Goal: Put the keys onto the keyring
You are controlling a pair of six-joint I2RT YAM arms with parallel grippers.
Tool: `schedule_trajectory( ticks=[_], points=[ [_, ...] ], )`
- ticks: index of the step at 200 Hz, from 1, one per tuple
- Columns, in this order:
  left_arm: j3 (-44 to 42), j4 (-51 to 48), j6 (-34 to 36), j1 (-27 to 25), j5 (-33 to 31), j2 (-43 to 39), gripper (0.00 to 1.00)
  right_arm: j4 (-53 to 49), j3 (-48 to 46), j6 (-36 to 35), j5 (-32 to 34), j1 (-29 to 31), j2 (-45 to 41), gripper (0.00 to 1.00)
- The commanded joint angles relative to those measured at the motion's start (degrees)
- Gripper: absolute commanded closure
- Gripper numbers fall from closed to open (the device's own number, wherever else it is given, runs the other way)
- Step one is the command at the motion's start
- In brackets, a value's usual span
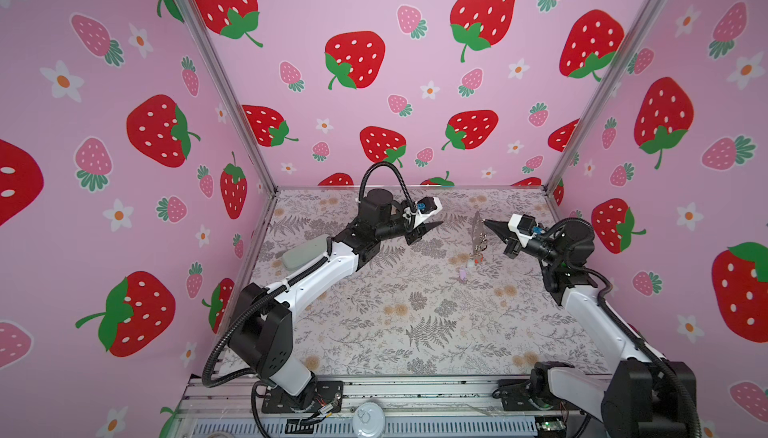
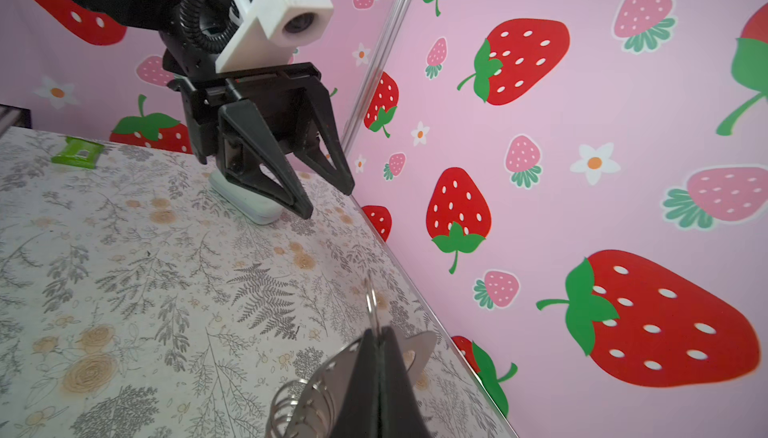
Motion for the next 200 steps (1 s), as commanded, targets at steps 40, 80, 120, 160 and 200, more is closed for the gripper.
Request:
schedule_trajectory(
  ticks=[40, 80, 120, 160, 200],
  points=[
    [0.74, -4.79, -10.39, -4.02, -10.86, 9.06, 0.59, -9.98, -2.89, -4.4, 13.92, -0.4, -10.91, 0.97],
    [3.67, -7.87, -18.17, -11.52, -21.84, 14.99, 0.61, -11.62, -3.27, -1.84, 23.04, -0.44, -16.86, 0.96],
    [3.33, -8.3, -25.51, -18.82, -33.31, 18.78, 0.61, -14.17, -2.85, -0.15, 27.06, -0.4, -21.47, 0.97],
    [6.63, -11.03, -30.64, -23.05, -35.97, 22.83, 0.61, -17.32, -4.12, -0.3, 30.22, -0.45, -25.54, 0.97],
    [11.17, -13.02, -34.27, -25.39, -39.29, 27.47, 0.62, -16.98, -4.34, 1.23, 30.12, -0.43, -26.96, 0.99]
  ],
)
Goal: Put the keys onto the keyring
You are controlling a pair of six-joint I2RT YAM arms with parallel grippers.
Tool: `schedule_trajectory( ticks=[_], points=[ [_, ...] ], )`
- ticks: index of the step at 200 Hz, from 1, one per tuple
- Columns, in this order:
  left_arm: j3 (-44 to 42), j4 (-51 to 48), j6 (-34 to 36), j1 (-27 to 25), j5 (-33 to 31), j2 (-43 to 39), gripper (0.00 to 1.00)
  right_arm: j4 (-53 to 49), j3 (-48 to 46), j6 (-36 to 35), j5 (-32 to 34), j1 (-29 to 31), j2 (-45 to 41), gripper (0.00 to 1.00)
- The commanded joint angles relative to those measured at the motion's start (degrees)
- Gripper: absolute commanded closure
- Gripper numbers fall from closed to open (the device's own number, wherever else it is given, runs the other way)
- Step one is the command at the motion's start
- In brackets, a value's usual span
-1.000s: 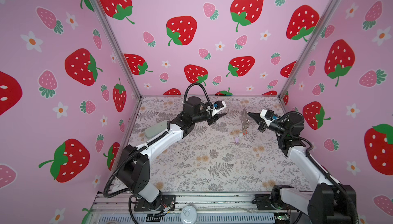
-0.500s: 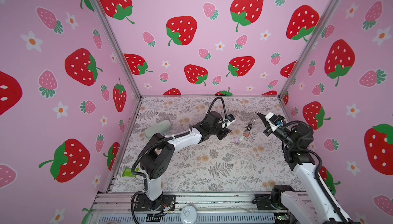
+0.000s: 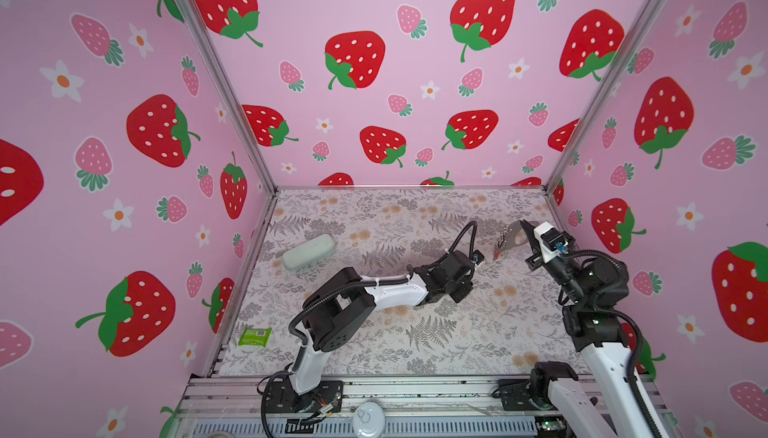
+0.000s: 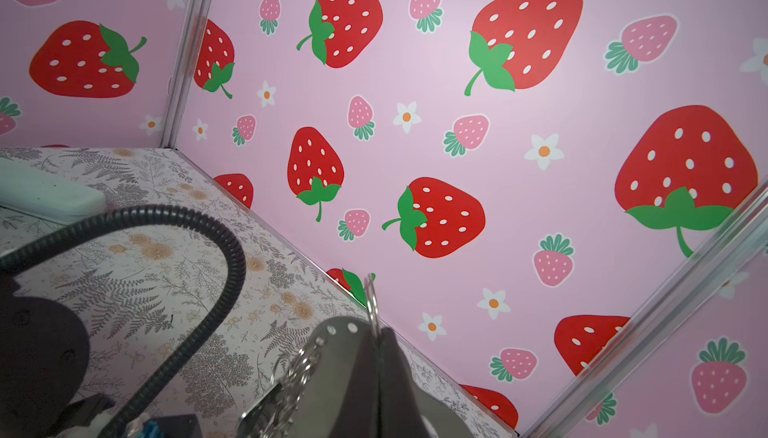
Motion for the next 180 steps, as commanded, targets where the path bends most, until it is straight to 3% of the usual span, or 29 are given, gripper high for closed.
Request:
schedule_trajectory(
  ticks=[1, 144, 180],
  points=[
    [4.75, -2.66, -4.66, -0.95, -4.41, 2.52, 0.62, 0.63, -0.3, 1.47, 0.69, -0.22, -1.08, 0.99],
    [15.32, -9.34, -10.66, -3.24, -15.32, 13.99, 0.62, -5.44, 2.21, -2.08, -0.48, -0.12, -1.62, 0.99],
    [17.17, -11.26, -11.38, -3.33, -16.38, 15.58, 0.69, -5.61, 1.81, -2.72, -0.31, 0.3, -2.07, 0.99]
  ],
)
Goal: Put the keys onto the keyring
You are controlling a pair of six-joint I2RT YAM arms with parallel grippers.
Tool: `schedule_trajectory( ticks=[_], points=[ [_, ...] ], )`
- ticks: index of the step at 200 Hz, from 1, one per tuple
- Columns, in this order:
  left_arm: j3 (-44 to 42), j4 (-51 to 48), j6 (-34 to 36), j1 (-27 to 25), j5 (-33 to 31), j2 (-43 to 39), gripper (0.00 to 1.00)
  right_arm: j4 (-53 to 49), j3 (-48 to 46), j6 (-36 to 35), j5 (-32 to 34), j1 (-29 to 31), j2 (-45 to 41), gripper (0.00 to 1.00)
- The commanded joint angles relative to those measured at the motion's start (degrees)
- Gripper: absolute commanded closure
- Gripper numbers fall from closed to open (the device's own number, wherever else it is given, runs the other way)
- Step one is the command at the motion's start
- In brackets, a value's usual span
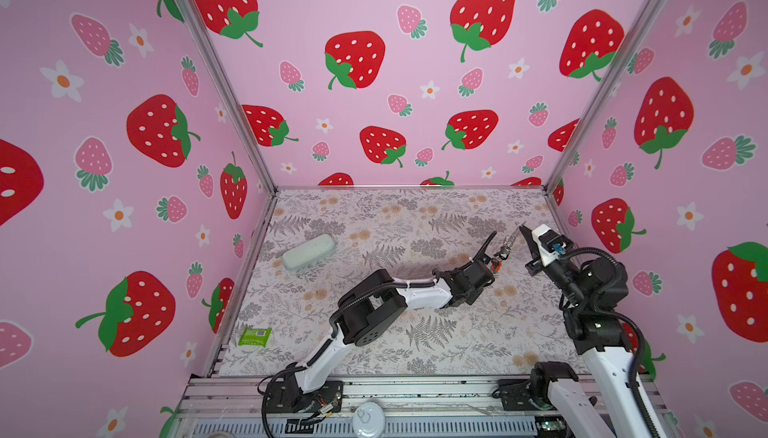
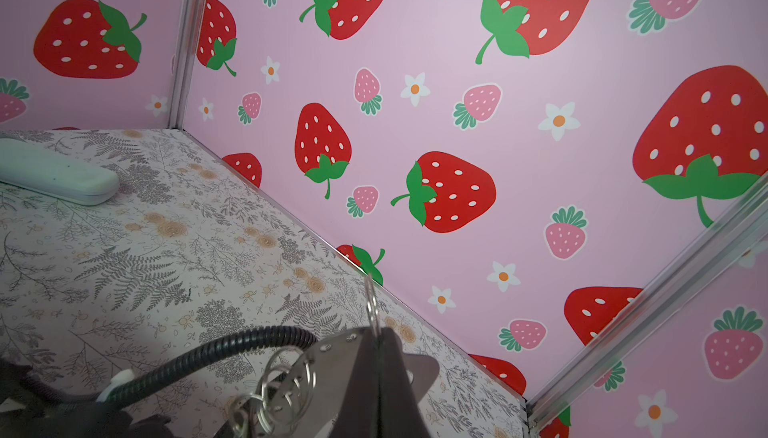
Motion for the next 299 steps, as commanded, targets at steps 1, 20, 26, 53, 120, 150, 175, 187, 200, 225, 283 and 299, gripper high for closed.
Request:
schedule_trajectory(
  ticks=[1, 20, 26, 53, 120, 150, 175, 187, 200, 225, 283, 299],
  points=[
    [3.12, -3.59, -1.82, -0.14, -2.62, 1.75, 0.69, 0.72, 1.5, -1.55, -0.46, 0.31, -0.81, 0.99],
    [3.52, -4.54, -1.86, -0.22, -2.98, 2.02, 0.78, 0.64, 1.39, -1.86, -0.35, 0.41, -1.06, 0.99],
    [3.39, -4.53, -1.8, -0.22, -3.14, 1.95, 0.8, 0.64, 1.28, -1.99, -0.3, 0.41, -1.15, 0.99],
    [2.57, -4.57, -1.23, -0.27, -3.7, 1.09, 0.88, 0.72, 1.22, -2.24, -0.13, 0.43, -1.25, 0.99],
    [-10.47, 6.42, 5.3, 1.52, -0.93, -10.77, 1.0, 2.46, 1.3, -1.84, -0.17, 0.34, -0.33, 0.99],
    [-18.63, 12.8, 9.47, 4.38, 7.28, -18.43, 1.0, 3.0, 1.23, -1.79, -0.42, 0.41, 0.49, 0.99],
    [-24.55, 17.13, 11.83, 8.44, 17.81, -24.18, 1.0, 3.36, 0.83, -1.39, -1.74, 0.41, 1.59, 0.99],
    [-26.35, 17.96, 11.27, 11.07, 22.19, -26.14, 1.0, 3.77, 0.57, -1.12, -2.53, 0.41, 2.11, 0.99],
    [-28.38, 19.41, 11.33, 13.73, 29.58, -28.28, 1.0, 4.05, 0.17, -0.95, -3.81, 0.4, 2.76, 1.0],
    [-30.95, 20.9, 14.15, 17.24, 37.81, -32.14, 1.0, 4.88, -0.37, -0.52, -9.21, 0.39, 4.19, 0.99],
    [-32.18, 21.21, 23.78, 21.61, 49.97, -37.79, 1.0, 10.11, -1.45, 3.69, -21.07, 1.28, 10.92, 1.0],
    [-31.1, 19.73, 24.88, 23.03, 52.78, -38.26, 1.0, 10.48, -1.1, 3.39, -23.84, 2.39, 12.86, 1.0]
  ],
)
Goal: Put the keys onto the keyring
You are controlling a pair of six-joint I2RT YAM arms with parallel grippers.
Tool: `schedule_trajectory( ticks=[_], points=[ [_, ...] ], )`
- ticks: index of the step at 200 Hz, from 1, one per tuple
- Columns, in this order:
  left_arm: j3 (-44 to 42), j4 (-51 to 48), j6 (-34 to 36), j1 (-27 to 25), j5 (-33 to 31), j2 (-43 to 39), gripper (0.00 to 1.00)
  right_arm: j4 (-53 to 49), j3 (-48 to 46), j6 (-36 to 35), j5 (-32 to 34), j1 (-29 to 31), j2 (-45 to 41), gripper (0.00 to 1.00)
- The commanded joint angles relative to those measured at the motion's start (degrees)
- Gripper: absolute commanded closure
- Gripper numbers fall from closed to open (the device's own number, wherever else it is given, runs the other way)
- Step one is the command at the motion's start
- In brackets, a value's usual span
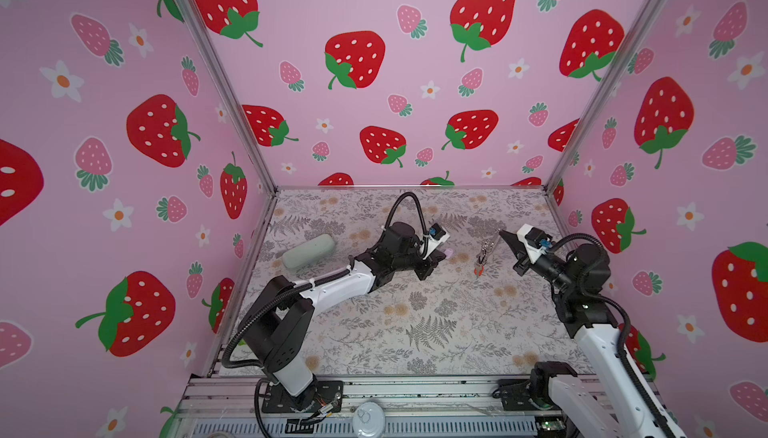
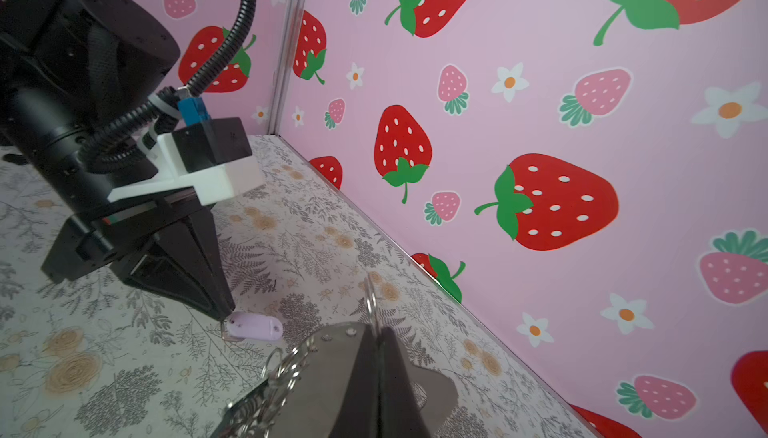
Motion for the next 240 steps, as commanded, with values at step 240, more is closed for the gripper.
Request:
schedule_trajectory(
  ticks=[240],
  points=[
    [12.16, -18.51, 7.37, 2.29, -1.72, 15.56, 1.0, -8.78, 4.94, -10.06, -5.58, 7.03, 5.14, 1.0]
  ],
)
